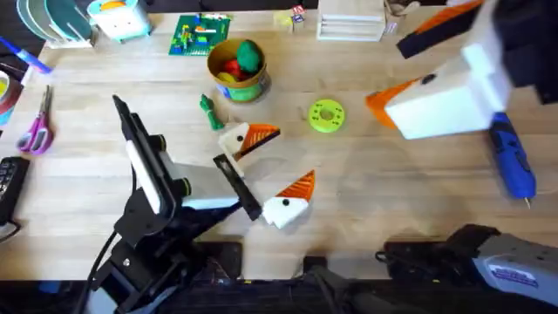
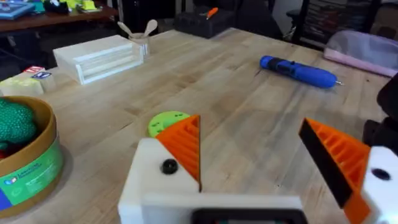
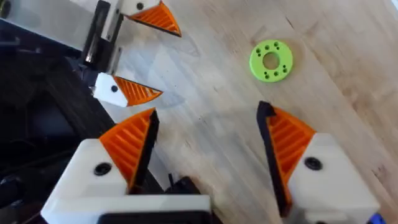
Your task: Pick up the gripper from the table and insert it into the empty holder that is missing its gripper. Then pick up a screw, insert it into the mounting hole, and use the screwdriver to tighten it. Finally, clean up the table by picking up the vegetable and placing it into the bucket.
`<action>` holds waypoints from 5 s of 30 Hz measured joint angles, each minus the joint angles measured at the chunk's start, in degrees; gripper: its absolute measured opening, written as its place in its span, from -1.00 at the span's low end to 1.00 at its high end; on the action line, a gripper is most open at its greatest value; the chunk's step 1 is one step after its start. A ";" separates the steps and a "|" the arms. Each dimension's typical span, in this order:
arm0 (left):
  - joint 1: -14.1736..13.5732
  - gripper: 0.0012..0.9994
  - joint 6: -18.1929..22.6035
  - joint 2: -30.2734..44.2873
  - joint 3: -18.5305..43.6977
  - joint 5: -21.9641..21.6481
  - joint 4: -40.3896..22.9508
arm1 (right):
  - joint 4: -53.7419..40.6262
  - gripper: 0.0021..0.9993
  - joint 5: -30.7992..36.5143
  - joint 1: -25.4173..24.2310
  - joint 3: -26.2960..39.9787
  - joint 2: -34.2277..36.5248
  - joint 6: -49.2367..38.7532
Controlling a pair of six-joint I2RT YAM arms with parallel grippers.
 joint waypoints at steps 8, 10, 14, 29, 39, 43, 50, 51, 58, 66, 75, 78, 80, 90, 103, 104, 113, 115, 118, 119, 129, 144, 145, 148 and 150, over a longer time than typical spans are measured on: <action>0.00 0.99 0.02 0.00 0.00 0.01 0.00 | -1.58 0.89 -3.68 -1.00 0.00 -0.74 -0.76; 0.00 0.99 0.02 0.00 0.00 0.00 0.00 | -1.62 0.90 -4.21 -1.00 0.00 -0.72 -0.84; 0.00 0.99 0.02 0.00 0.00 0.00 0.00 | -1.63 0.90 -4.23 -1.00 0.00 -0.68 -0.96; 0.00 -0.97 0.25 0.00 0.00 -0.01 0.00 | -1.73 0.90 -4.41 -1.00 0.00 -0.68 -0.95; 0.00 -0.98 0.22 0.00 0.00 -0.04 0.00 | -2.82 0.90 -4.30 -1.55 0.00 -0.68 -0.96; 0.00 -0.98 0.22 0.00 0.00 -0.04 0.00 | -3.16 0.90 -4.14 -7.81 -0.17 -0.68 -1.00; 0.00 -0.98 0.22 0.00 0.00 -0.04 0.00 | -1.69 0.90 -1.76 -31.27 -10.37 -0.55 -0.93; 0.00 -0.98 0.22 0.00 0.00 -0.04 0.00 | -0.73 0.91 -1.31 -34.60 -12.30 -0.27 -0.94; 0.00 -0.98 0.22 0.00 0.00 -0.04 0.00 | 11.65 0.90 4.83 -56.04 -17.35 2.21 -0.96; 0.00 -0.98 0.22 0.00 0.00 -0.04 0.00 | 13.69 0.91 9.69 -64.01 -17.35 10.02 -2.46; 0.00 -0.98 0.22 0.02 0.00 -0.04 0.00 | 13.26 0.91 12.56 -65.28 -17.49 17.49 -13.39; 0.00 -0.98 0.22 0.00 0.00 -0.04 -0.02 | 13.30 0.91 14.19 -66.84 -17.49 20.84 -15.07; 0.00 -0.98 0.22 0.00 0.00 -0.04 -0.02 | 13.57 0.91 15.25 -68.06 -17.49 23.15 -15.72; 0.00 -0.98 0.22 0.00 0.00 -0.06 -0.02 | 16.82 0.91 17.16 -71.84 -21.64 28.19 -19.34; 0.00 -0.98 0.22 0.00 0.00 -0.07 -0.01 | 33.42 0.91 19.07 -71.82 -36.06 28.30 -23.19; 0.00 -0.98 0.22 0.00 0.00 -0.07 0.00 | 34.28 0.92 18.96 -71.82 -36.78 28.30 -23.25; 0.00 -0.98 0.22 0.00 0.00 -0.07 -0.02 | 36.08 0.92 17.59 -71.86 -37.62 28.30 -24.29; 0.00 -0.98 0.22 0.00 0.00 -0.07 -0.02 | 36.34 0.90 17.47 -71.86 -37.64 28.30 -24.70; 0.00 -0.98 0.22 0.02 0.00 -0.06 -0.02 | 36.44 0.82 17.25 -71.86 -37.70 28.30 -24.95; 0.00 -0.98 0.22 0.00 0.00 -0.07 -0.01 | 36.66 0.79 17.25 -71.86 -37.73 28.30 -24.94; 0.00 -0.98 0.22 0.00 0.00 -0.07 0.00 | 38.47 0.33 16.01 -71.93 -37.83 28.30 -24.93; 0.00 -0.98 0.22 0.00 0.00 -0.07 -0.02 | 41.42 -0.66 15.88 -72.04 -37.92 28.65 -24.93; 0.00 -0.98 0.22 0.00 0.00 -0.07 -0.02 | 41.64 -0.75 16.03 -72.02 -37.92 28.71 -24.94; 0.00 -0.98 0.22 0.00 0.00 -0.07 -0.01 | 42.15 -0.94 16.27 -72.02 -37.92 28.79 -24.93; 0.00 -0.98 0.22 0.00 0.00 -0.07 0.00 | 42.13 -0.93 16.35 -72.02 -37.92 28.81 -24.93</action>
